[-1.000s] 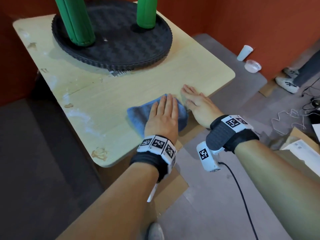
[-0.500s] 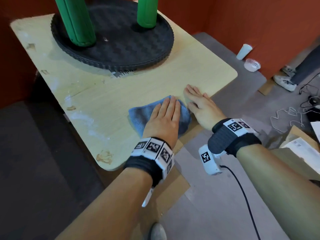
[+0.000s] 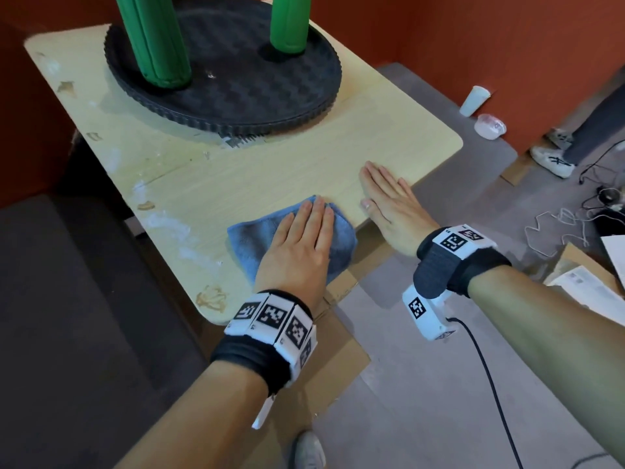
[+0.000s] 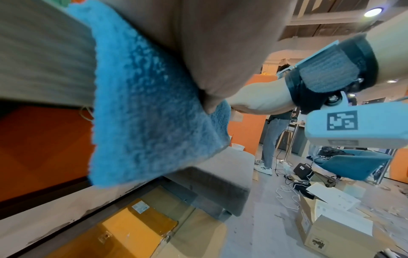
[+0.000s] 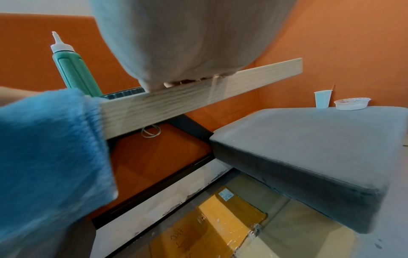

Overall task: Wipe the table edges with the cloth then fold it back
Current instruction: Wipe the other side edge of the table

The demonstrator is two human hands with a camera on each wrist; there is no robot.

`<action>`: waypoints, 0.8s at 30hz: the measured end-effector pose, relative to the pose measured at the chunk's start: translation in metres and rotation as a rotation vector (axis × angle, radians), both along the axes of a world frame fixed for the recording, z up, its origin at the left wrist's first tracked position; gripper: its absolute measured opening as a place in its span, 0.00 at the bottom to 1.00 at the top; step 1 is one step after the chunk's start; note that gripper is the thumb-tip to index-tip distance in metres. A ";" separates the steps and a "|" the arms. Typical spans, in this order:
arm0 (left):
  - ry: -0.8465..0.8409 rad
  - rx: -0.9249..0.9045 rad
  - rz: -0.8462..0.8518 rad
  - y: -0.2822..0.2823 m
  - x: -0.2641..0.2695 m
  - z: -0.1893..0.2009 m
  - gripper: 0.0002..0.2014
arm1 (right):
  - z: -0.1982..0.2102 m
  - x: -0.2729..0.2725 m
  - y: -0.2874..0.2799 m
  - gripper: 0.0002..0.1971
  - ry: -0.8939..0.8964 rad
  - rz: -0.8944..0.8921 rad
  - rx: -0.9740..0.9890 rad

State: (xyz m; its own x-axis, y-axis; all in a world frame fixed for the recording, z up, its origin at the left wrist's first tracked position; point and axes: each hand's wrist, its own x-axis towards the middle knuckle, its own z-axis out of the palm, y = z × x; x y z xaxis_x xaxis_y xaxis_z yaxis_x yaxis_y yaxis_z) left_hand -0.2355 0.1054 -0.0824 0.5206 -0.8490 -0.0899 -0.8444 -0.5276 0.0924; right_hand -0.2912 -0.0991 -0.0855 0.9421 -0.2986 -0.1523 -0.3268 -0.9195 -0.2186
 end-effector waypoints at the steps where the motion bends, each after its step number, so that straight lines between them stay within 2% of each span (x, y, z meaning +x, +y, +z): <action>1: 0.005 0.003 0.002 0.006 -0.001 0.000 0.31 | 0.000 0.000 0.001 0.28 0.002 -0.003 -0.003; 9: 0.008 0.001 0.039 -0.004 -0.002 0.004 0.31 | -0.001 0.001 0.005 0.28 0.026 -0.024 -0.017; 14: 0.004 0.017 -0.018 0.025 -0.004 0.001 0.31 | 0.004 0.001 0.004 0.28 0.053 -0.026 -0.021; 19: 0.001 0.018 -0.026 0.018 0.003 0.002 0.32 | -0.003 0.004 0.024 0.27 -0.046 -0.089 -0.046; 24: 0.006 0.008 -0.016 0.015 0.002 -0.002 0.32 | -0.002 0.007 0.048 0.27 -0.042 -0.033 -0.039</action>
State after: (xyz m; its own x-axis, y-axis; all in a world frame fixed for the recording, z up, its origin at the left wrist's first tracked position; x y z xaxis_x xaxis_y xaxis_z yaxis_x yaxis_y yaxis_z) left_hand -0.2333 0.1199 -0.0841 0.5063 -0.8565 -0.1000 -0.8523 -0.5147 0.0936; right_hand -0.2845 -0.0513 -0.0870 0.9371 -0.3345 -0.0999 -0.3481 -0.9166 -0.1967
